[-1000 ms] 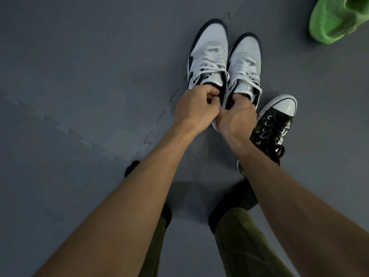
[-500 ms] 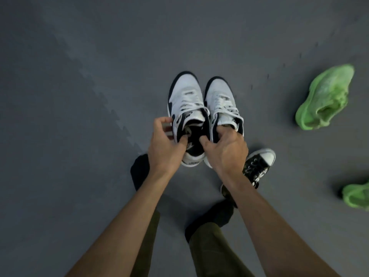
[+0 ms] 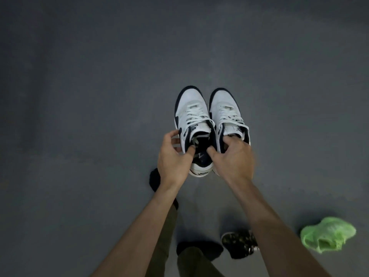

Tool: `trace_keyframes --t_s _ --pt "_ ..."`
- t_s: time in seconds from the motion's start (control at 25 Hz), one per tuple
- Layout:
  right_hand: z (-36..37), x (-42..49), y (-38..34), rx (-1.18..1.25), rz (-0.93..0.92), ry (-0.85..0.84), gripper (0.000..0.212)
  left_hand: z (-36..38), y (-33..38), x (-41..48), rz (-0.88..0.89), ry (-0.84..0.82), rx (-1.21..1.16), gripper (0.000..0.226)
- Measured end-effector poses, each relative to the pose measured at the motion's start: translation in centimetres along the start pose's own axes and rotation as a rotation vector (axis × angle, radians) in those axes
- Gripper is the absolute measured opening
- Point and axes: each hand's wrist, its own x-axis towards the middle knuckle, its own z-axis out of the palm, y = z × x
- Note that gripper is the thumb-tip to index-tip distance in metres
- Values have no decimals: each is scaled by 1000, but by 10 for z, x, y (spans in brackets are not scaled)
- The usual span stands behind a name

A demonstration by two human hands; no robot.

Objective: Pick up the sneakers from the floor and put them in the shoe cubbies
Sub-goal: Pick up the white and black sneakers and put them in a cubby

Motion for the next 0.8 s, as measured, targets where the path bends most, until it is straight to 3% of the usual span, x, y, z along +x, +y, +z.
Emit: trace_keyframes --t_s 0.36,0.8 --pt "53 78 -199 -124 -309 -155 44 -141 33 110 -115 238 -240 59" --pt "130 147 -398 -311 -623 -440 32 -268 61 212 -349 466 -456 55"
